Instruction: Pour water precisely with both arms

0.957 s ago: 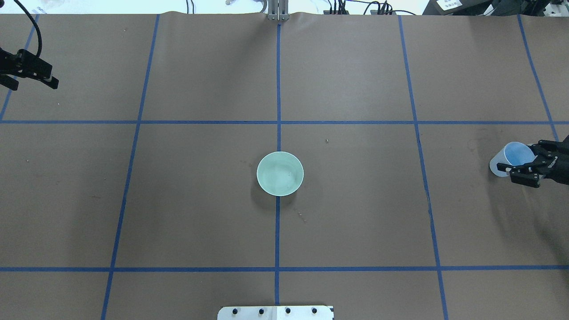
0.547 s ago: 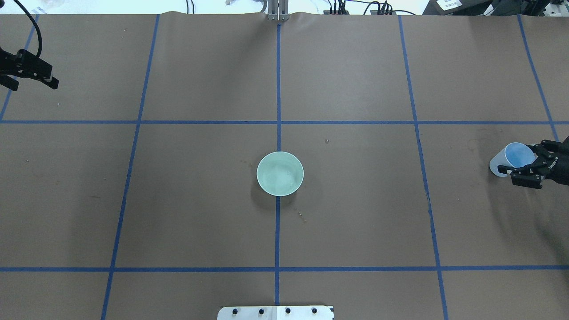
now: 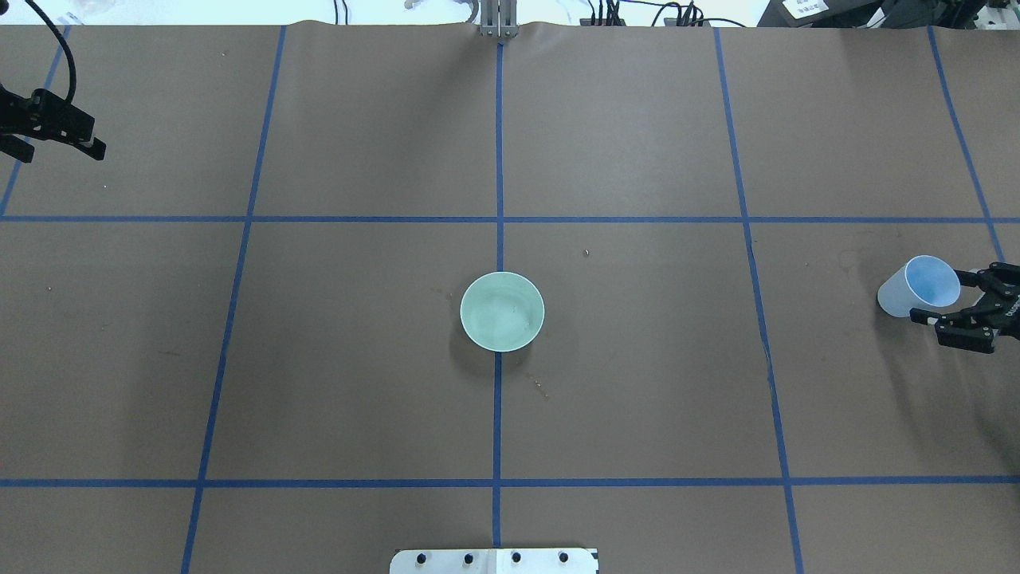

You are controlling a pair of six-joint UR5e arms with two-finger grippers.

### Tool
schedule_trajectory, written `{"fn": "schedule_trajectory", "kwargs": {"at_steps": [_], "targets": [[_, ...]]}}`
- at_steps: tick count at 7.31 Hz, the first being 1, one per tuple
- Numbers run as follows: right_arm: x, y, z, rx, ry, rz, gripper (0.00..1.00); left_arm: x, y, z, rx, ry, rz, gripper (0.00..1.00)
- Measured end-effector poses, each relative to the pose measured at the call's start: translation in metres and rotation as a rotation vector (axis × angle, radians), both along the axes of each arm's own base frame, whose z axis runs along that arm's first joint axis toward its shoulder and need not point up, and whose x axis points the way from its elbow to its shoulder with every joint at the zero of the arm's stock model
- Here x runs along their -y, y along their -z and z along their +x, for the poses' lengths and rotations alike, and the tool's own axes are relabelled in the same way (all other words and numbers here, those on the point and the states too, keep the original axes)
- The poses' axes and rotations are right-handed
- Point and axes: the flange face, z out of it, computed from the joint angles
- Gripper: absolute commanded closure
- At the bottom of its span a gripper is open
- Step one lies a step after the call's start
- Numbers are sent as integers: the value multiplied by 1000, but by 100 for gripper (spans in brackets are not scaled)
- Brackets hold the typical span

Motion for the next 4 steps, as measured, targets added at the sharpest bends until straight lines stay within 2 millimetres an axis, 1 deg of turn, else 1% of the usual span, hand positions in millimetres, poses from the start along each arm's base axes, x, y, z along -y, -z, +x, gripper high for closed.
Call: {"fn": "schedule_trajectory", "kwargs": {"at_steps": [3, 4], "targets": [[-29, -14, 23, -2, -3, -7, 1, 0, 4, 2, -5, 14, -13, 1], [-43, -19, 34, -5, -3, -14, 1, -2, 16, 15, -19, 35, -43, 1]]}}
